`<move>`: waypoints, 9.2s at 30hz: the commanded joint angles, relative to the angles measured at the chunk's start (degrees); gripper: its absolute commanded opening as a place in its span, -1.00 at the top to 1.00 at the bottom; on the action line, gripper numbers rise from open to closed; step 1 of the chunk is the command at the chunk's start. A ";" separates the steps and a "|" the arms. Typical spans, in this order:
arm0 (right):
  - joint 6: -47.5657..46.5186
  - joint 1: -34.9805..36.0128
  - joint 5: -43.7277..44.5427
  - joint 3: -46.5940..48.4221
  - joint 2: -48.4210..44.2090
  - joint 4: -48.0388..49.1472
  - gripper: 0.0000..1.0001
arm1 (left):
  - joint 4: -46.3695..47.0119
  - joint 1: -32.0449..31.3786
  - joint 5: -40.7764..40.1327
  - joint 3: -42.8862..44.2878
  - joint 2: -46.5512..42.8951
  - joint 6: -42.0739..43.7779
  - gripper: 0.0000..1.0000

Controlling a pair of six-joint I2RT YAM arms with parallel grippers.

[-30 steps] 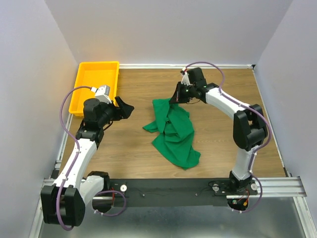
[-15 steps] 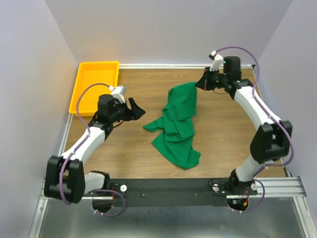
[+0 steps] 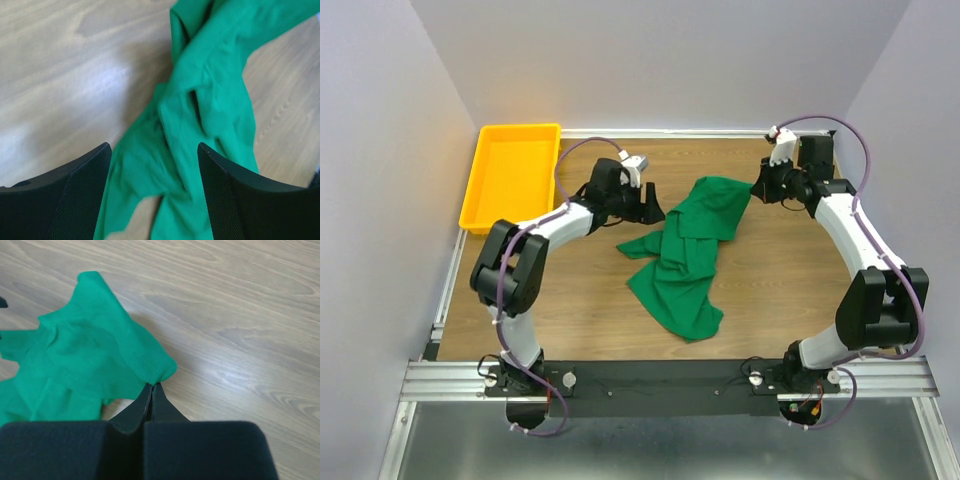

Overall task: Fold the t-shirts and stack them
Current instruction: Flatten the tshirt out

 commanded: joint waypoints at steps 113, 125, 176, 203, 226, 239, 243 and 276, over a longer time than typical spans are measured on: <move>-35.06 -10.02 8.78 -15.80 -37.95 -38.41 -1.00 | -36.14 -23.35 -9.25 -4.41 -38.84 1.87 -0.43; -4.85 -8.80 -18.38 8.07 15.20 -18.03 -0.54 | -19.09 2.05 -19.17 -3.29 -21.55 -0.59 -0.40; -4.04 -21.53 10.90 9.24 32.54 -7.91 0.97 | -23.30 8.20 -27.36 24.31 11.15 4.42 -0.28; 6.50 -17.14 7.11 45.26 50.30 -10.90 0.99 | -35.27 16.02 -18.84 63.87 38.85 -3.65 1.00; -6.34 2.19 -9.86 15.66 29.03 -11.70 -0.62 | -3.88 19.98 -18.93 -2.82 -28.38 1.43 -0.39; -2.63 4.75 -0.27 15.66 30.80 -10.73 -0.09 | -3.88 20.51 -17.25 -9.69 -35.59 -0.41 -0.39; -2.37 5.27 0.35 14.08 31.23 -10.29 -0.05 | -3.88 20.60 -17.08 -9.42 -35.24 -0.24 -0.39; -41.14 29.89 -40.73 28.97 25.35 -49.90 -1.00 | -4.85 20.95 -15.49 -5.64 -33.92 0.82 -0.38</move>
